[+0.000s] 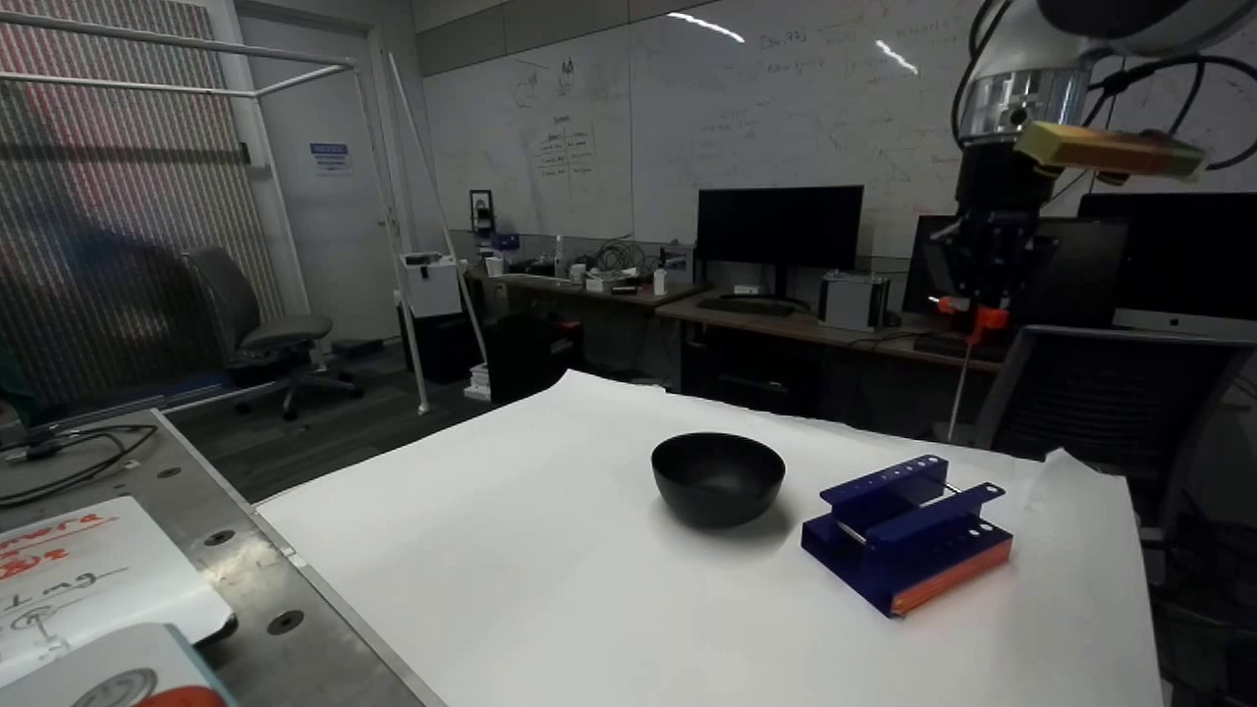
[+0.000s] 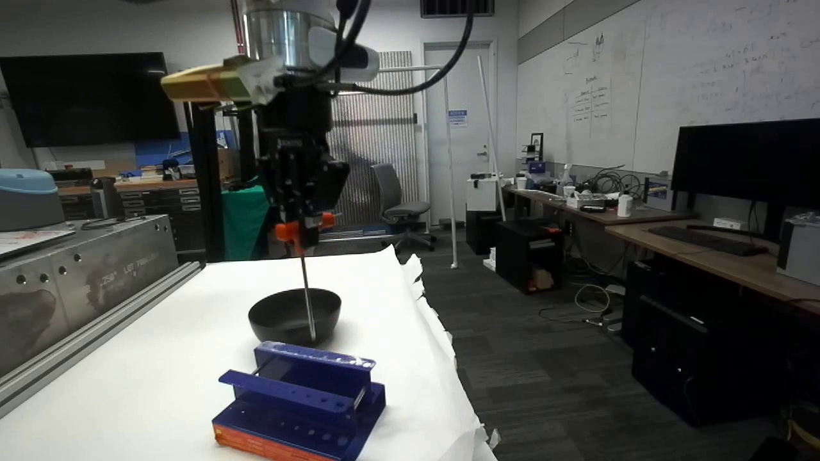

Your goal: Put the orange object in the bowl

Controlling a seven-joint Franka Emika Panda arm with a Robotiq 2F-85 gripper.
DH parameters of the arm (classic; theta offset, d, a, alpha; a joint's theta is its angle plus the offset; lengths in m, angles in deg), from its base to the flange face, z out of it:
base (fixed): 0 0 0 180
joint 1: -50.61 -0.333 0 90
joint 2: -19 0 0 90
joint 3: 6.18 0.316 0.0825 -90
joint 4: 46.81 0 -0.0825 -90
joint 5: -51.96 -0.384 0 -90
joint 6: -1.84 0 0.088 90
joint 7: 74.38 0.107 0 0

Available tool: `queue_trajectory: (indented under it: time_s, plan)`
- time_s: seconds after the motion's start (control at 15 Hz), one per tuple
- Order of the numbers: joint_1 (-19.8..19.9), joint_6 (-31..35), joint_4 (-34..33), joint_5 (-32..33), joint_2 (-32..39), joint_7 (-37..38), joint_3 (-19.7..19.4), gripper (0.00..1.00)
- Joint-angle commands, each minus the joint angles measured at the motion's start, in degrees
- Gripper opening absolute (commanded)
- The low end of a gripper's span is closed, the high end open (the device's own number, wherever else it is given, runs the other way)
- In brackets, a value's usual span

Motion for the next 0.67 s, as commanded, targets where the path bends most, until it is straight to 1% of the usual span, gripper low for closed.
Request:
queue_trajectory:
  time_s: [0.0, 0.13, 0.27, 0.47, 0.6]
  plan:
    - [-1.0, 6.1, 0.9, -8.2, -2.0, 3.1, 0.4, 0.1]
    - [-1.9, 11.9, 1.7, -14.3, -0.4, 3.5, 0.7, 0.09]
    - [-3.3, 20.0, 3.0, -20.9, 2.0, 3.0, 1.3, 0.09]
    - [-6.1, 34.2, 4.7, -30.5, 6.2, 1.6, 2.7, 0.09]
    - [-8.0, 44.1, 4.5, -35.7, 9.7, 0.3, 3.8, 0.09]
